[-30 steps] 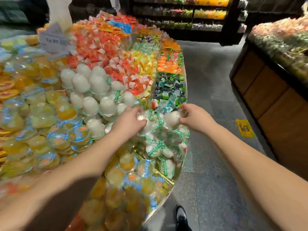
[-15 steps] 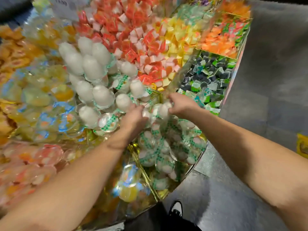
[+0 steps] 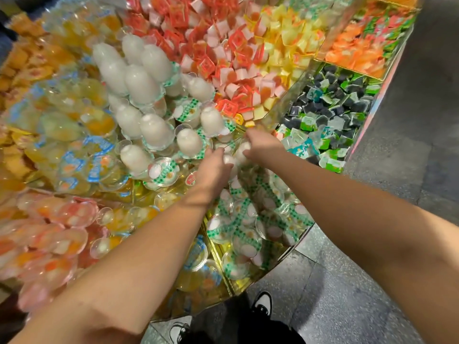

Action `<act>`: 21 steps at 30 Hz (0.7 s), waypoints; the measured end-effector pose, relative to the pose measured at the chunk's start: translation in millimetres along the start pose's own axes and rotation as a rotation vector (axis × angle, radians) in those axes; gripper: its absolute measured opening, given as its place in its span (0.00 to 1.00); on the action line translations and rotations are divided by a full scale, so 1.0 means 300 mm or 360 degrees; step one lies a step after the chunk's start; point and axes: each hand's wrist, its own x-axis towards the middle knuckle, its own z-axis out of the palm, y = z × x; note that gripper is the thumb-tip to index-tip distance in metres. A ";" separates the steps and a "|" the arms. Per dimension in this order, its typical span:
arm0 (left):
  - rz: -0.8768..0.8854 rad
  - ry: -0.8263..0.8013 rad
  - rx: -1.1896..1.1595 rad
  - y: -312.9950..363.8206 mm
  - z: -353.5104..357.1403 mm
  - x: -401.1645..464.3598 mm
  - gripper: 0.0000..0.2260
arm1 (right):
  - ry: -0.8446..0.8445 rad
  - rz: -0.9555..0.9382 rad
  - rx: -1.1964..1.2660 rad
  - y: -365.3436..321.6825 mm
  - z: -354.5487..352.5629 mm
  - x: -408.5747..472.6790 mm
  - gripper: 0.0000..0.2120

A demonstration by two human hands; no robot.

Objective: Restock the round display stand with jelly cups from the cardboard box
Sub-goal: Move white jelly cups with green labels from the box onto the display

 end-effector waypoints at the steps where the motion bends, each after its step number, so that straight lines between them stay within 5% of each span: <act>1: -0.0006 0.0019 -0.0027 -0.005 0.004 -0.004 0.18 | 0.0019 0.0017 0.0043 0.006 0.008 -0.001 0.23; 13: 0.0018 0.0077 -0.0270 -0.047 -0.152 -0.186 0.23 | 0.0168 0.0061 0.0212 -0.015 -0.065 -0.186 0.26; 21: 0.0072 0.0478 -0.0455 -0.473 -0.566 -0.589 0.16 | 0.0242 -0.0314 0.0230 -0.566 -0.020 -0.505 0.13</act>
